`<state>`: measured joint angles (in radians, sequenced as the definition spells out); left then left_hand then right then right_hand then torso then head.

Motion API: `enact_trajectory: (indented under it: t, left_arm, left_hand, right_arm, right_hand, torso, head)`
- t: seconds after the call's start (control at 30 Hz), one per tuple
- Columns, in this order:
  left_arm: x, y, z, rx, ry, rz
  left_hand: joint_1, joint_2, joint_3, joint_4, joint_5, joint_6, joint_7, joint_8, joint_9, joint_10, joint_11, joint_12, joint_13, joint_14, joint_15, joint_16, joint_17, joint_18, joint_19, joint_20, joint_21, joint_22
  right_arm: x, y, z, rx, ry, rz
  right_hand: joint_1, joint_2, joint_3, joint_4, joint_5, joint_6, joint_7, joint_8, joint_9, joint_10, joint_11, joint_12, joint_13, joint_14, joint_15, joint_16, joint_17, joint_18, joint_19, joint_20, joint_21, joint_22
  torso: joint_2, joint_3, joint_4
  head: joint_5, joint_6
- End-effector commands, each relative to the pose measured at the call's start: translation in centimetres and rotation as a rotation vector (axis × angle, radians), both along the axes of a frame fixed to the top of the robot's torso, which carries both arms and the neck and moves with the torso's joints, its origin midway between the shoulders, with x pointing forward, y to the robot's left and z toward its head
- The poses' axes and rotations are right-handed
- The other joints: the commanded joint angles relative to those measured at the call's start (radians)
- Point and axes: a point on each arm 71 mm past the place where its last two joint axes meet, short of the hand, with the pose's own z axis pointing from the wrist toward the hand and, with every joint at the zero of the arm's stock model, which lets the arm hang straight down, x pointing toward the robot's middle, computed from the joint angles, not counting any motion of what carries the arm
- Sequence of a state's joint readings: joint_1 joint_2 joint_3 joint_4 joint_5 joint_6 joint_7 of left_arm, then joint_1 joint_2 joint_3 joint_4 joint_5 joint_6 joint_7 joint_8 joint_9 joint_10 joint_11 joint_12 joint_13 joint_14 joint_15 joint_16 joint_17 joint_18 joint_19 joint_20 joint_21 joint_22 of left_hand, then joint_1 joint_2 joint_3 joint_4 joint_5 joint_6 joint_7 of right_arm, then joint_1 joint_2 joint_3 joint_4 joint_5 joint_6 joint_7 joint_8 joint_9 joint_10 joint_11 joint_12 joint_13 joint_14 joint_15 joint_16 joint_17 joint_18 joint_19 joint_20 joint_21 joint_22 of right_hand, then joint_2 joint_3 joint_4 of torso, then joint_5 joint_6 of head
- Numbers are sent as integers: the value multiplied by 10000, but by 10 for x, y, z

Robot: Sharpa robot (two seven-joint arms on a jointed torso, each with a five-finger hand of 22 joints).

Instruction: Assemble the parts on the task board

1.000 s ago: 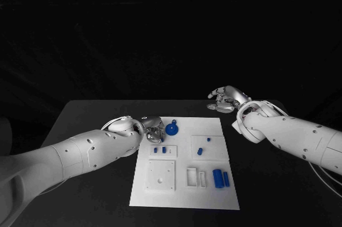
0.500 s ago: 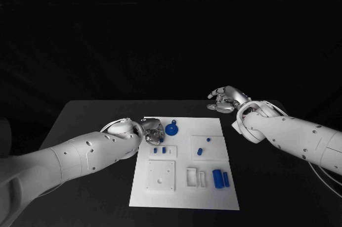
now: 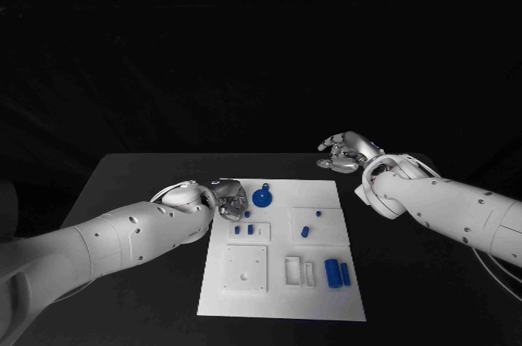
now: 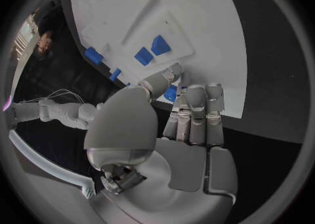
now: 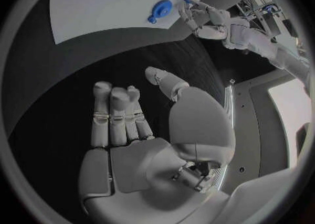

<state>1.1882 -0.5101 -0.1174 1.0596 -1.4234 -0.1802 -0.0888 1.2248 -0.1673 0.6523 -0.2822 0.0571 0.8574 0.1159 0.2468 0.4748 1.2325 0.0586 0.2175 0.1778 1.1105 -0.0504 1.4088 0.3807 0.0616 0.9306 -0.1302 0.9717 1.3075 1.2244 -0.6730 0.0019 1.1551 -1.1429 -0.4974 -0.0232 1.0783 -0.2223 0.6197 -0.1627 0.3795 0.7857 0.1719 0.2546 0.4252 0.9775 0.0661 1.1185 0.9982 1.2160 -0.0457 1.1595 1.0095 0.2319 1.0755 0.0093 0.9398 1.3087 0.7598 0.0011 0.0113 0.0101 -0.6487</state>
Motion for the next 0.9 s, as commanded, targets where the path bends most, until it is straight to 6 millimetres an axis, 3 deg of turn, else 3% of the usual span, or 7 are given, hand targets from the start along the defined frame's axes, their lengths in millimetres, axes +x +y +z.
enact_trajectory:
  t: [0.03,0.33,0.57,0.7,0.73,0.77,0.9]
  left_arm:
    - [0,0,3,-107,-366,49]
    - [0,7,6,-421,-549,93]
    - [3,26,19,-2641,-28,982]
    - [6,38,28,-4264,803,1638]
    - [6,41,30,-4542,910,1712]
    - [6,44,34,-4915,1042,1808]
    - [4,51,45,-6383,1405,1872]
  left_hand:
    - [34,-107,-51,-14,-11,-72,11,-65,-14,49,-16,70,21,-42,-43,65,-10,363,-74,-200,-9,159]
    - [92,-112,-14,9,-2,-45,76,-3,-3,37,-34,161,69,-22,-60,81,-25,360,-51,-214,-11,149]
    - [94,-23,95,33,13,303,326,261,93,-93,-4,276,131,-232,-25,-153,-165,302,-199,-181,-154,100]
    - [-127,171,254,125,49,314,401,335,130,-478,179,223,115,-825,166,-977,-556,95,-826,12,-761,-125]
    - [-221,203,366,113,115,286,435,346,141,-762,342,109,61,-1390,372,-1636,-848,-57,-1361,192,-1216,-291]
    - [-250,214,405,97,161,269,442,359,152,-847,418,90,48,-1534,440,-1940,-986,-122,-1570,280,-1435,-382]
    - [-366,269,432,70,221,221,462,425,208,-996,528,80,16,-1710,598,-2956,-1412,-267,-1913,423,-1999,-646]
  right_arm:
    - [0,1,0,-27,-26,102]
    - [-1,0,0,-32,-28,149]
    - [-2,-3,-2,160,317,673]
    - [-4,-4,-5,190,802,1278]
    - [-4,-4,-5,171,935,1448]
    - [-5,-4,-6,155,1002,1547]
    - [-8,-7,-7,-6,1177,1729]
  right_hand:
    - [-70,57,12,-68,1,-5,48,64,-11,-24,-38,36,-15,46,-28,53,-12,299,5,-47,-25,183]
    - [-68,55,14,-70,0,-7,48,63,-12,-26,-37,38,-20,44,-28,52,-14,299,5,-48,-26,182]
    - [-61,59,8,-145,-115,88,28,121,11,-102,-53,-16,-92,-57,-41,-59,-81,299,-129,-9,-105,175]
    - [-111,182,-93,-356,-412,62,51,120,15,-357,-30,-512,-526,-297,-16,-409,-340,299,-486,140,-318,159]
    - [-137,212,-131,-407,-448,69,64,127,18,-471,-16,-670,-642,-363,0,-479,-390,299,-570,176,-367,155]
    - [-167,246,-168,-466,-482,88,78,141,25,-674,2,-952,-829,-439,19,-550,-441,298,-664,214,-420,152]
    - [-272,498,-341,-828,-480,163,162,216,62,-1150,104,-3252,-2620,-559,129,-601,-575,297,-883,328,-503,183]
  torso:
    - [4,-3,-7]
    - [-2,-10,4]
    - [-13,7,18]
    - [-17,9,18]
    - [-21,8,23]
    - [-18,5,20]
    - [-31,6,25]
  head:
    - [0,10]
    - [-12,28]
    - [-30,67]
    - [-48,106]
    - [-54,110]
    - [-50,125]
    - [-63,182]
